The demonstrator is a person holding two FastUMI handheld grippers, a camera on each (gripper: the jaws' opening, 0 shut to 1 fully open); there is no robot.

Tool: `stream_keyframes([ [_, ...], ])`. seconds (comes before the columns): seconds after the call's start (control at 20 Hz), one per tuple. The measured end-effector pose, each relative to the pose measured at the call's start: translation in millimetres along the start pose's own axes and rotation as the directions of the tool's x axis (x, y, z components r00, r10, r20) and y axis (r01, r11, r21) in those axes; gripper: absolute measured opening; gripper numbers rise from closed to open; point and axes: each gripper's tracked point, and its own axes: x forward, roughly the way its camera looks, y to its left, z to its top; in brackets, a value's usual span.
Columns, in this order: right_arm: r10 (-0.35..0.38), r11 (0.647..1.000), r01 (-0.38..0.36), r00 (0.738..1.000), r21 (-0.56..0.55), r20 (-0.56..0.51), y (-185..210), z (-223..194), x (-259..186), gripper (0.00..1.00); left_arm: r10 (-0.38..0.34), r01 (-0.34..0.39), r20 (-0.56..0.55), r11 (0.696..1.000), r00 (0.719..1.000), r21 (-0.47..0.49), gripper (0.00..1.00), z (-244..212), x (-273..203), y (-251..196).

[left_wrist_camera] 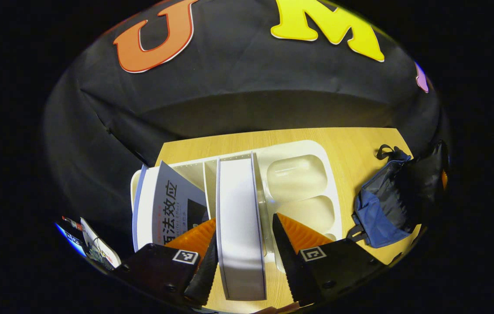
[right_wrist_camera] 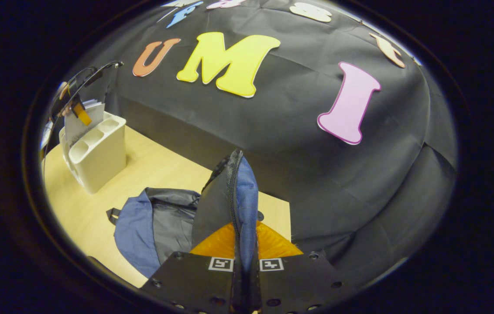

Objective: Open the schoolbag, grab two books from the bookshelf and put them into the schoolbag.

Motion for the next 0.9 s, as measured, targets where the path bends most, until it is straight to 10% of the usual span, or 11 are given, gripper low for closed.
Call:
stream_keyframes([
  [0.35,0.023,0.999,-0.023,1.000,0.029,-0.003,3.0,-6.8,5.0,0.05,-0.015,0.014,-0.046,1.000,0.999,-0.014,0.47,-10.0,-0.2,-9.6],
  [0.9,0.032,0.999,-0.032,0.999,0.030,-0.008,17.9,-14.0,11.7,0.07,-0.040,0.043,0.085,0.999,0.996,-0.023,0.45,-63.6,-76.0,-5.1],
])
